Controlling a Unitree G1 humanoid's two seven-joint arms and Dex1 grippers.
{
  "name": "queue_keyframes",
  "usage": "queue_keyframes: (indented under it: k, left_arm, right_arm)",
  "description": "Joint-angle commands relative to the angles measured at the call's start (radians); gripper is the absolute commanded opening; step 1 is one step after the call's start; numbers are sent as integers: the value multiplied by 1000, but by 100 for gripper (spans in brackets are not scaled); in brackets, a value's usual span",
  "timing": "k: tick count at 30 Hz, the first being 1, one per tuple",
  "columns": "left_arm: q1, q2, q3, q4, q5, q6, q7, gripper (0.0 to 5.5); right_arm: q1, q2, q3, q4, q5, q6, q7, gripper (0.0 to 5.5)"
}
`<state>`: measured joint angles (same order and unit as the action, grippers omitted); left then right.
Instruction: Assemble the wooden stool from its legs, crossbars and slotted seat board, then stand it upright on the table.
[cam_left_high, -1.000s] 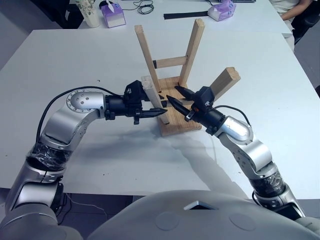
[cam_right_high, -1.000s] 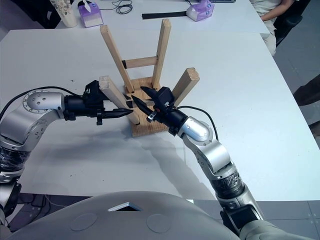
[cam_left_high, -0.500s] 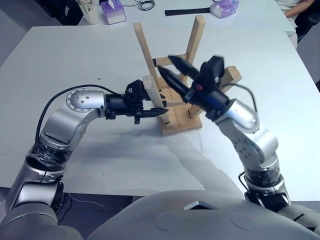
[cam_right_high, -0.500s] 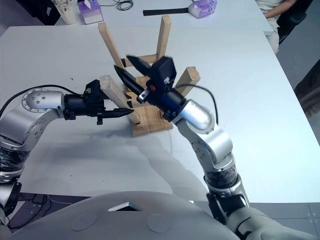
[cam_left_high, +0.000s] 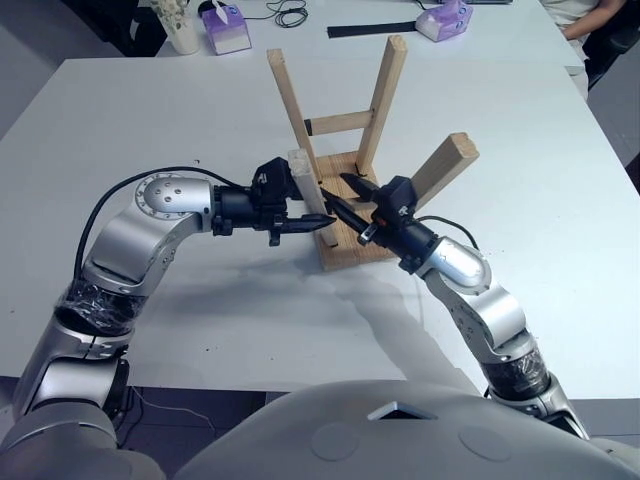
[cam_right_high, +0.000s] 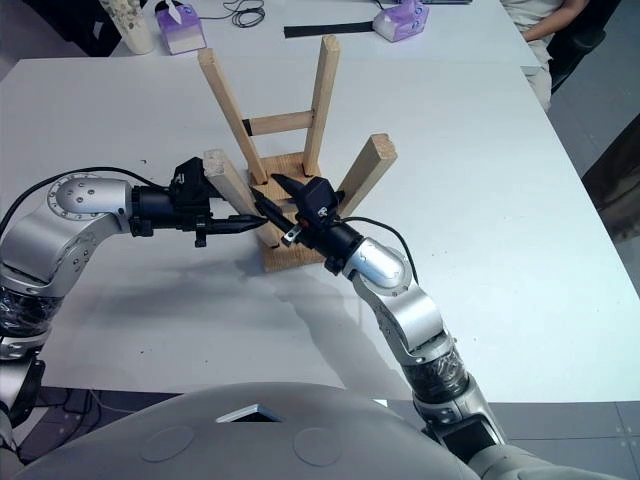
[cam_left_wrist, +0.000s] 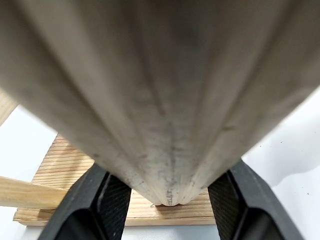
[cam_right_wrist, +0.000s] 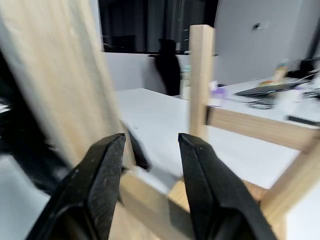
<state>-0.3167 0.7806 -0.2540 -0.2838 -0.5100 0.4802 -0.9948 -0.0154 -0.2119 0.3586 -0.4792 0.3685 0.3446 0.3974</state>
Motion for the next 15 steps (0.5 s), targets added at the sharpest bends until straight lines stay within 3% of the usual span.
queue_keyframes:
  k: [1,6,9,11,15]
  left_arm:
    - [63,22,-36,18,74,39,6,203]
    - [116,24,-40,-4,83,32,30,203]
    - [139,23,-36,-15,86,30,43,203]
    - [145,24,-34,-18,85,29,46,203]
    - [128,24,-33,-11,83,32,39,203]
  right_arm:
    - [-154,47,-218,-200,322,99,-66,197]
    - [-352,-74,-569,-160,552,123,-208,197]
    - [-345,-184,-710,2,439,94,-236,197]
    - [-278,-254,-701,124,239,44,-261,197]
    - [-137,-351,-577,290,-121,-35,-302,197]
